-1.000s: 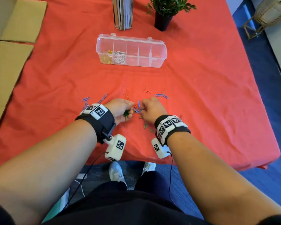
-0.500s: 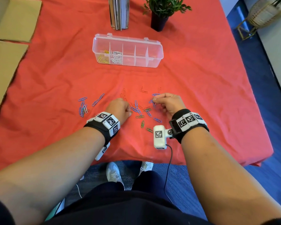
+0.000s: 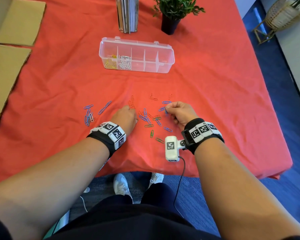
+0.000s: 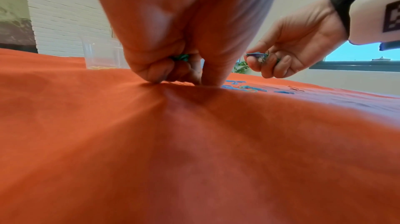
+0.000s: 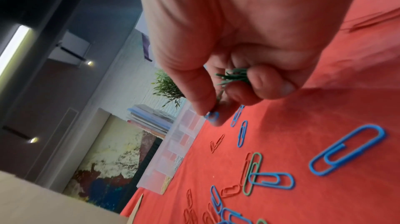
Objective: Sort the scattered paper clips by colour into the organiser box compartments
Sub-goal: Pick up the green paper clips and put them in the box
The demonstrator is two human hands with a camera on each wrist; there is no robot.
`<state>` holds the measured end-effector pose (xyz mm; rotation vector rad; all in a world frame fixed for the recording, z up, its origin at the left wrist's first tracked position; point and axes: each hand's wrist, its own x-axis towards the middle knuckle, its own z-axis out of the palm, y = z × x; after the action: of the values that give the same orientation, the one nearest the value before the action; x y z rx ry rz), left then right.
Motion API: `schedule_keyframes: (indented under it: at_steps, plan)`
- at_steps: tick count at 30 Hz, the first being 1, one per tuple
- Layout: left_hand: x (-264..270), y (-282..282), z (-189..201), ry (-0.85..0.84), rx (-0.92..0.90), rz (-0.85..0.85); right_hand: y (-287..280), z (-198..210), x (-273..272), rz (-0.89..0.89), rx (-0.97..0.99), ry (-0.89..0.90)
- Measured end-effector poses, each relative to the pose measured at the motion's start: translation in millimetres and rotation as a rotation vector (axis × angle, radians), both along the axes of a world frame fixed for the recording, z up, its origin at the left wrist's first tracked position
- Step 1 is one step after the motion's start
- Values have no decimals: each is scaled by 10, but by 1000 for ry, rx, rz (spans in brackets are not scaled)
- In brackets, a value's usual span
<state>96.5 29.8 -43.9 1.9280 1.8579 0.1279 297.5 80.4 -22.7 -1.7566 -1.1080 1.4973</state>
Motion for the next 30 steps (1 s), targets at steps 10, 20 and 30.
schedule_keyframes:
  at_steps: [10,20,30]
  plan:
    - [-2,-23,82,-141,-26,35,86,-22,24,-24,66,-82]
    - [165,92,315,-941,-427,469,51,-7,47,-65,-7,117]
    - [189,71,236,-513,-235,191,38,2,-3,-5,-68,56]
